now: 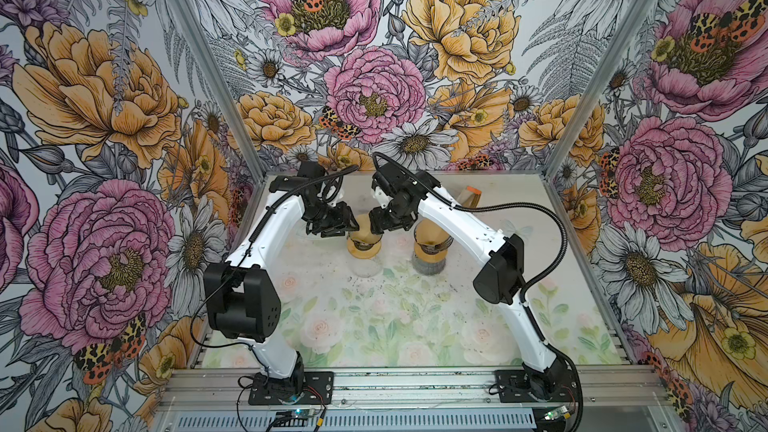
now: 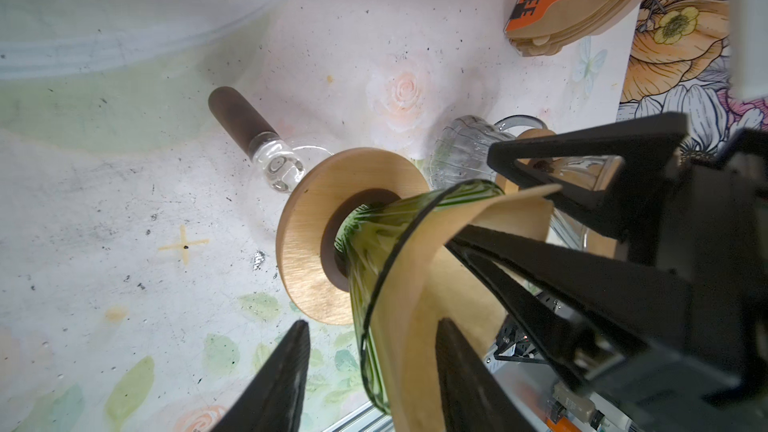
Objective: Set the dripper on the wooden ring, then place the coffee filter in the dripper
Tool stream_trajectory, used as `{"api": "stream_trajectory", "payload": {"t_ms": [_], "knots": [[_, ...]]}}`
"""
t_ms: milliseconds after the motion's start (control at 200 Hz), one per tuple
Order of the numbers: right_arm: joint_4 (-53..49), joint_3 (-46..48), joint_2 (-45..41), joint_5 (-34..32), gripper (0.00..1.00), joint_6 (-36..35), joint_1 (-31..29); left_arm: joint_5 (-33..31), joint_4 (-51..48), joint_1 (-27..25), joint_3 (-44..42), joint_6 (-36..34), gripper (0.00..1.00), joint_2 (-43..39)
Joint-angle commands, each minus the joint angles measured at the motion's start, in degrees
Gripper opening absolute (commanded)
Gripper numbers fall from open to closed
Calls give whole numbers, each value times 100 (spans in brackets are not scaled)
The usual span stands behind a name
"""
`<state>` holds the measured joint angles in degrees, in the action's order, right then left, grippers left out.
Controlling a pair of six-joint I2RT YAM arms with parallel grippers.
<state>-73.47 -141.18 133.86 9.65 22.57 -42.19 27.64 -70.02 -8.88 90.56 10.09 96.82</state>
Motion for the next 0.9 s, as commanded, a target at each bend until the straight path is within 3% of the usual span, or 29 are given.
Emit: {"api": "stream_trajectory", "payload": {"t_ms": [0, 896], "knots": [[26, -191, -211, 141, 64, -73, -60, -158, 2, -38, 74, -97, 51, 159], [19, 101, -93, -101, 65, -112, -219, -827, 26, -23, -173, -144, 51, 243]]}}
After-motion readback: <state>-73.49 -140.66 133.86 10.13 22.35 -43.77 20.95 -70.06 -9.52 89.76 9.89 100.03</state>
